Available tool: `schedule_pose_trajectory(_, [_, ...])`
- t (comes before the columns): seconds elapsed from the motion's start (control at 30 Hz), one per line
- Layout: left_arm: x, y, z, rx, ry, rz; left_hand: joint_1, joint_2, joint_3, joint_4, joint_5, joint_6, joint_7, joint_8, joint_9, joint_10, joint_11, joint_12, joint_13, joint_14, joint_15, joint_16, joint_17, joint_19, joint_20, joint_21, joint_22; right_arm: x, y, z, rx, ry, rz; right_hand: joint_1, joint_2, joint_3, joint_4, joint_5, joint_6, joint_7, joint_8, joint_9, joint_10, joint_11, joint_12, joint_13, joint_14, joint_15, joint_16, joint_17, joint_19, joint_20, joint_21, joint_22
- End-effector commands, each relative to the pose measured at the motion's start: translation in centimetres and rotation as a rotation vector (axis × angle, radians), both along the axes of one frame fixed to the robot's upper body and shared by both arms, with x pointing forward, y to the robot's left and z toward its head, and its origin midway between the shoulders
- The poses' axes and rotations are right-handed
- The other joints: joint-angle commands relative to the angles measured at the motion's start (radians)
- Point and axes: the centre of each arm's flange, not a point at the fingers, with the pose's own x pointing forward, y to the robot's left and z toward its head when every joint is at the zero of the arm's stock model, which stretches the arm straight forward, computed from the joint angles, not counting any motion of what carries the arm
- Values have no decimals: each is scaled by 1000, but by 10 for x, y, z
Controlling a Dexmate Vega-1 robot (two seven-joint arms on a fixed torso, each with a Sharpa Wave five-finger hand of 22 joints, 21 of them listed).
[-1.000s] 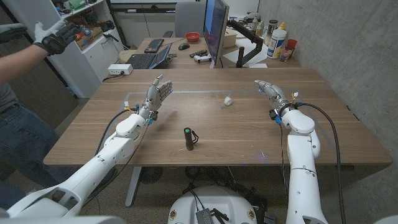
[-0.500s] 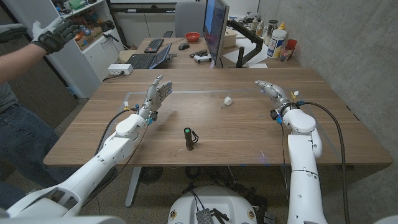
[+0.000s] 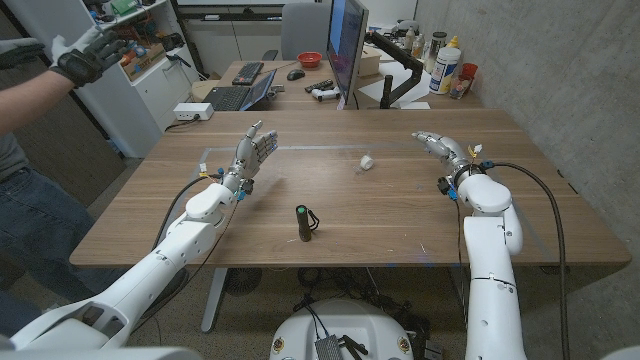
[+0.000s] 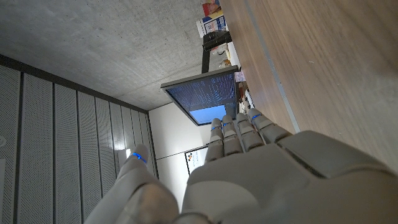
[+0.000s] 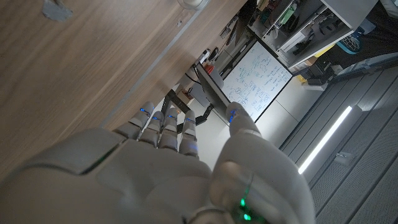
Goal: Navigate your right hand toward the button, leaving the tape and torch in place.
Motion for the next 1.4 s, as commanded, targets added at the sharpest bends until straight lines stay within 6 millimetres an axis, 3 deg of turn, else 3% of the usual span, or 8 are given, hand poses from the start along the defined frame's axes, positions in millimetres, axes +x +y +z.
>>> schedule_pose_trajectory(0.03, [-1,-3,-1,1,-2,-7,0,6,-6,0,6,5,1,5,5,1,-2,2,4,-1,-2,2,4,-1,-26,-2,4,-9,-1,-3,-25,40,-59,17,-4,5,-1,6,1,-12,5,2,-3,-5,-2,5,-12,4,-4,3,-14,22,-11,3])
schedule_pose_trajectory(0.47, [0,-1,-2,-2,-2,-7,0,7,-11,1,8,7,1,5,5,3,-1,3,4,-1,-5,3,4,-5,-25,-3,4,-23,0,-10,-36,71,-111,25,-14,5,2,9,-2,-20,2,2,-16,-18,-4,5,-30,25,-3,4,-32,57,-29,3])
schedule_pose_trajectory(0.6, [-1,-2,-2,-1,-1,-10,1,8,-13,1,9,11,1,6,5,5,-2,4,4,-1,-7,3,4,-4,-30,-2,4,-29,-1,-11,-27,77,-130,30,-21,5,8,14,-7,-27,0,2,-29,-42,-4,6,-42,75,1,6,-37,119,-44,4])
schedule_pose_trajectory(0.67, [-1,-3,-2,0,-1,-11,1,8,-14,1,9,13,1,7,5,5,-2,4,4,-1,-7,3,4,-5,-28,-3,4,-31,-1,-12,-31,79,-137,31,-22,5,9,15,-9,-28,0,2,-30,-48,-4,6,-44,87,2,6,-39,137,-48,5])
schedule_pose_trajectory(1.4, [-2,-4,-4,2,0,-19,2,11,-21,1,12,20,-1,8,5,5,-4,4,4,-3,-7,3,4,-10,-18,-3,4,-59,-3,-17,-69,192,-251,27,-30,3,14,20,-3,-44,2,2,-36,-56,-3,7,-56,102,2,8,-53,162,-65,6])
